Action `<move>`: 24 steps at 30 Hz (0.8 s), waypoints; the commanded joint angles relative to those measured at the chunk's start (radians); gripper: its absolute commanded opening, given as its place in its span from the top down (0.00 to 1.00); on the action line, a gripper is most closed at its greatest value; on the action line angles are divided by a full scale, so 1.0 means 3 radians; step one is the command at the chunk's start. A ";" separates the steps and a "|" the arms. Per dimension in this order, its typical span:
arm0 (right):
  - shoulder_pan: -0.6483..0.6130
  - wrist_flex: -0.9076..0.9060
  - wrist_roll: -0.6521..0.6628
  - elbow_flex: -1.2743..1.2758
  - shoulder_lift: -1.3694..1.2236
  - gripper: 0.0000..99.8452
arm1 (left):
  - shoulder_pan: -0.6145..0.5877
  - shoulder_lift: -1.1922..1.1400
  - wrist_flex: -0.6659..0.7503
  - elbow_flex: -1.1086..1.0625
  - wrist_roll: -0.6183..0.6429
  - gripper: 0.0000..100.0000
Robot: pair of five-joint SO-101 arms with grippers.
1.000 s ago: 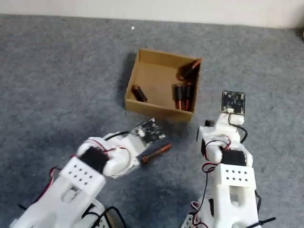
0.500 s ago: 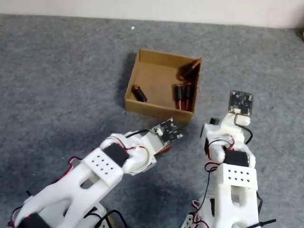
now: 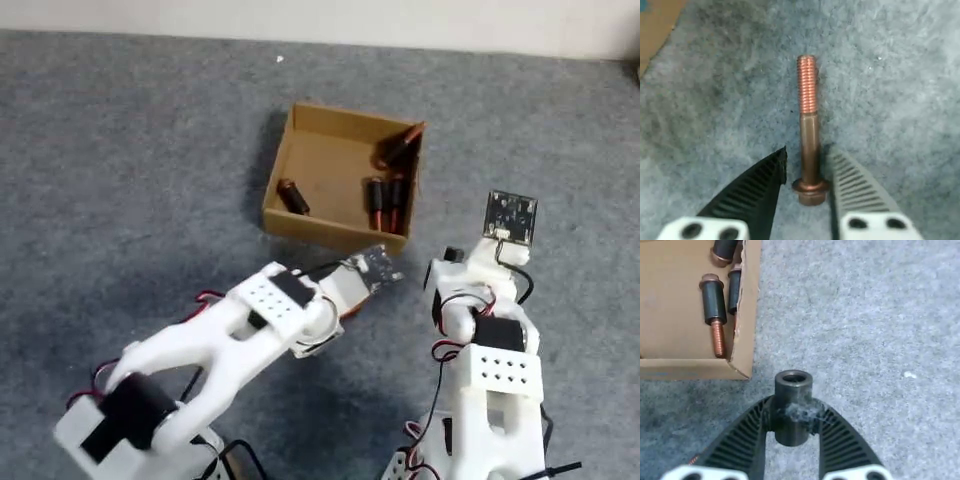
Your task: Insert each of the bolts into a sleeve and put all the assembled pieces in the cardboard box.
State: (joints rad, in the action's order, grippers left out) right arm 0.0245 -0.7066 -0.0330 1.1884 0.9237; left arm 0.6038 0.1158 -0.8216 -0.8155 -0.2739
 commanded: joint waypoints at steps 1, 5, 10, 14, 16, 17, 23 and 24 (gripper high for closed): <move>0.0054 0.0105 -0.0031 -0.0023 0.0115 1.00 | 0.0054 -0.0130 0.0036 0.0248 0.0036 0.99; 0.0054 0.0105 -0.0031 -0.0018 0.0115 1.00 | 0.0028 -0.0136 0.0036 0.0243 0.0107 0.99; 0.0054 0.0100 -0.0031 -0.0018 0.0115 1.00 | 0.0023 -0.0130 -0.0026 0.0335 0.1212 0.99; 0.0054 0.0100 -0.0031 -0.0018 0.0115 1.00 | -0.0115 -0.0130 -0.0460 0.0637 0.1765 0.99; 0.0054 0.0100 -0.0031 -0.0018 0.0115 1.00 | -0.0299 -0.0130 -0.0665 0.0821 0.1984 0.99; 0.0054 0.0100 -0.0031 -0.0018 0.0115 1.00 | -0.0376 -0.0130 -0.0716 0.0892 0.2061 0.99; 0.0043 0.0100 -0.0031 -0.0018 0.0115 1.00 | -0.0903 -0.0130 -0.0777 0.1107 0.2516 0.99; 0.0043 0.0100 -0.0031 -0.0018 0.0115 1.00 | -0.1000 -0.0130 -0.0777 0.1112 0.2685 0.99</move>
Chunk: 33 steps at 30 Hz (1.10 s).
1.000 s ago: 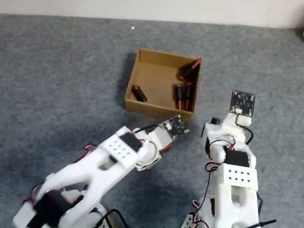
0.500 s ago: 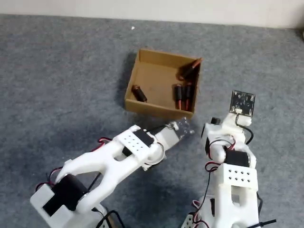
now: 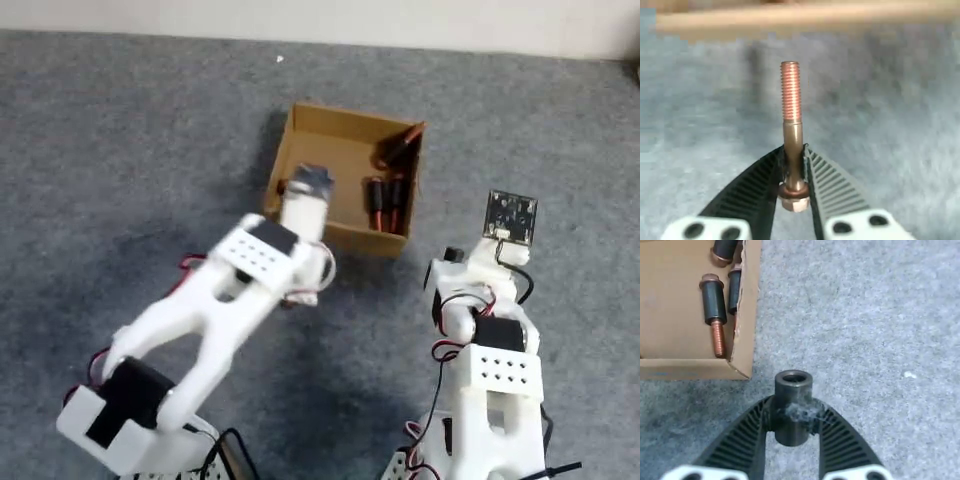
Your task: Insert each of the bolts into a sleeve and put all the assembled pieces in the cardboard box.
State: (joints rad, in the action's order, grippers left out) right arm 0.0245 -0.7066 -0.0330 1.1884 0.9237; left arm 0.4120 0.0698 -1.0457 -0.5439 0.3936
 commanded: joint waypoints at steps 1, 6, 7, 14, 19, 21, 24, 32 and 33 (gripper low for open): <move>0.0038 0.0100 -0.0031 -0.0018 0.0115 1.00 | -0.0463 0.0023 -0.0031 0.0207 0.0655 0.99; 0.0038 0.0100 -0.0031 -0.0018 0.0115 1.00 | -0.0713 0.0023 -0.0041 0.0238 0.1734 0.99; 0.0038 0.0100 -0.0031 -0.0018 0.0115 1.00 | -0.0713 0.0023 -0.0036 0.0238 0.1897 0.99; 0.0038 0.0100 -0.0020 -0.0018 0.0115 1.00 | -0.0724 0.0023 -0.0026 0.0243 0.3468 0.99; 0.0038 0.0100 -0.0010 -0.0018 0.0115 1.00 | -0.0724 -0.0003 0.0097 0.0212 0.4312 0.99; 0.0038 0.0100 -0.0010 -0.0018 0.0115 1.00 | -0.0724 -0.0003 0.0102 0.0212 0.4327 0.99; 0.0038 0.0100 -0.0010 -0.0018 0.0115 1.00 | -0.0724 -0.0003 0.0092 0.0207 0.4337 0.99; 0.0038 0.0100 -0.0005 -0.0018 0.0115 1.00 | -0.0703 0.0008 0.0087 0.0207 0.4332 0.76; 0.0038 0.0100 -0.0005 -0.0018 0.0115 1.00 | -0.0703 0.0013 0.0087 0.0207 0.4327 0.74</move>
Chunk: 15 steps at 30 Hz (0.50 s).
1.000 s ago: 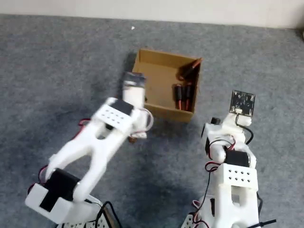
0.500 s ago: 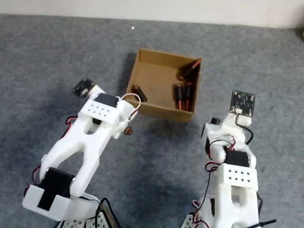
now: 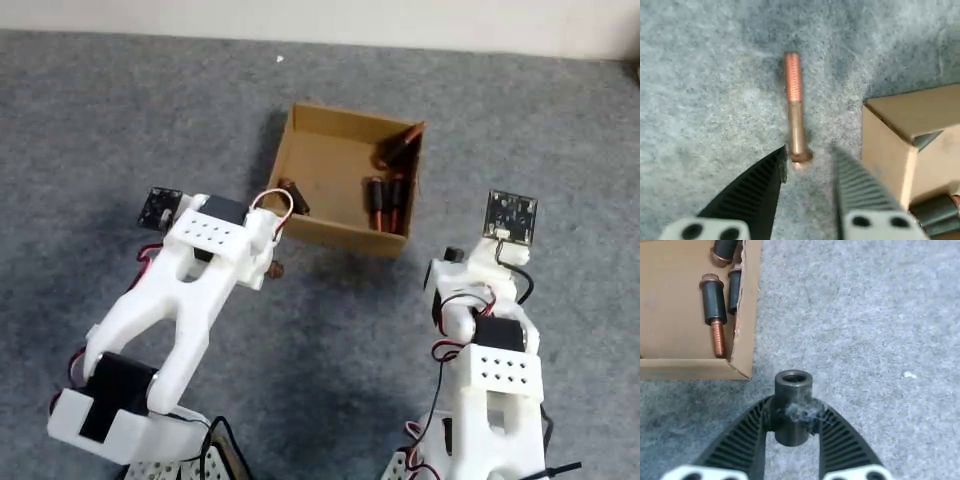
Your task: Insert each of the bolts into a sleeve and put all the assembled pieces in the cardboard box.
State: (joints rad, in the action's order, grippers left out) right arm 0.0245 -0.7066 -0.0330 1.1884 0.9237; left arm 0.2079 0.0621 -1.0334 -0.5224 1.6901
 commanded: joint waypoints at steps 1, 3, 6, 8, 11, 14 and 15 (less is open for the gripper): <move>0.0038 0.0100 -0.0005 -0.0018 0.0115 1.00 | -0.0028 0.0038 0.0046 0.0136 0.0005 0.72; 0.0038 0.0100 -0.0005 -0.0018 0.0115 1.00 | -0.0043 0.0043 0.0046 0.0141 0.0005 0.71; 0.0038 0.0100 -0.0005 -0.0018 0.0115 1.00 | -0.0049 0.0049 0.0046 0.0171 0.0000 0.69; 0.0038 0.0100 -0.0005 -0.0018 0.0115 1.00 | -0.0049 0.0095 0.0046 0.0182 -0.0041 0.67; 0.0043 0.0100 -0.0005 -0.0018 0.0115 1.00 | -0.0049 0.0309 -0.0097 0.0130 -0.0716 0.66; 0.0049 0.0100 -0.0005 -0.0018 0.0115 1.00 | -0.0049 0.0580 -0.0419 0.0120 -0.1586 0.66; 0.0049 0.0100 -0.0005 -0.0018 0.0115 1.00 | -0.0049 0.0657 -0.0496 0.0120 -0.1780 0.67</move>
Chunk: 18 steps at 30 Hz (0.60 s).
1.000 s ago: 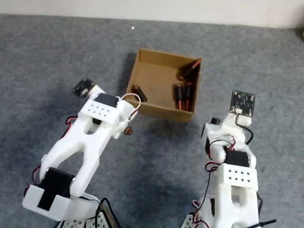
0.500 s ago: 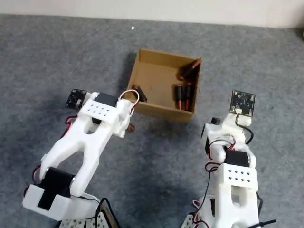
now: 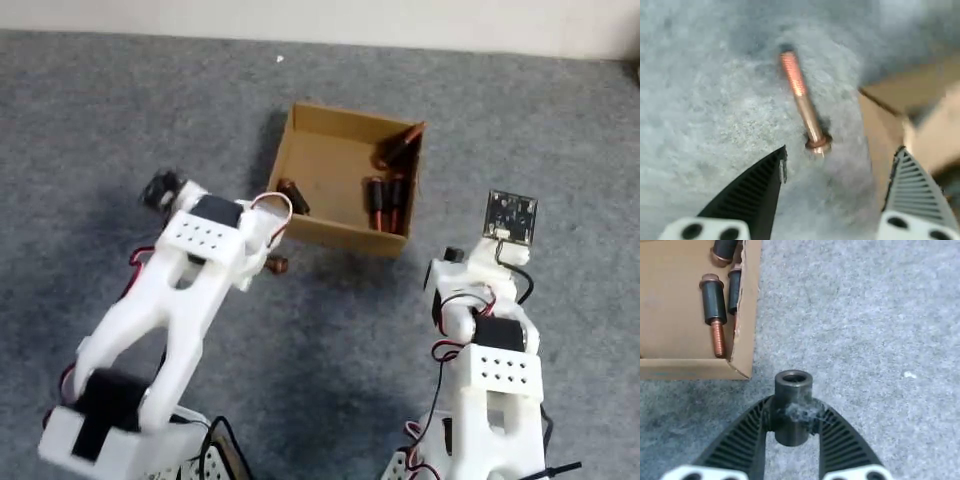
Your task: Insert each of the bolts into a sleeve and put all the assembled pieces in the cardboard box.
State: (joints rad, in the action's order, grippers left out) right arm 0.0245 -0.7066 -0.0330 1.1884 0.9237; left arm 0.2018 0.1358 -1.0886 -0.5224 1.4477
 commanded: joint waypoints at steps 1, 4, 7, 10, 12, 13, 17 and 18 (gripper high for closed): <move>0.0043 0.0100 -0.0005 -0.0018 0.0115 1.00 | -0.0028 0.0473 -0.0373 0.0120 -0.1115 0.67; 0.0038 0.0105 -0.0005 -0.0018 0.0115 1.00 | -0.0074 0.0586 -0.0460 0.0120 -0.1463 0.67; 0.0038 0.0105 -0.0005 -0.0018 0.0110 1.00 | -0.0202 0.0586 -0.0440 0.0115 -0.1990 0.67; 0.0038 0.0105 -0.0005 -0.0018 0.0110 1.00 | -0.0299 0.0586 -0.0440 0.0115 -0.2506 0.71; 0.0038 0.0105 -0.0005 -0.0018 0.0110 1.00 | -0.0330 0.0586 -0.0435 0.0120 -0.2997 0.79; 0.0038 0.0105 -0.0005 -0.0018 0.0110 1.00 | -0.0330 0.0586 -0.0435 0.0120 -0.3268 0.83; 0.0038 0.0105 -0.0005 -0.0018 0.0110 1.00 | -0.0330 0.0586 -0.0194 0.0095 -0.4388 0.99; 0.0038 0.0105 -0.0005 -0.0018 0.0105 1.00 | -0.0330 0.0586 -0.0128 0.0064 -0.4690 1.00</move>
State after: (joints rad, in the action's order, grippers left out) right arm 0.0245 -0.7066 -0.0330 1.1884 0.9237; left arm 0.1143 0.2739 -1.2022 -0.5224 0.3782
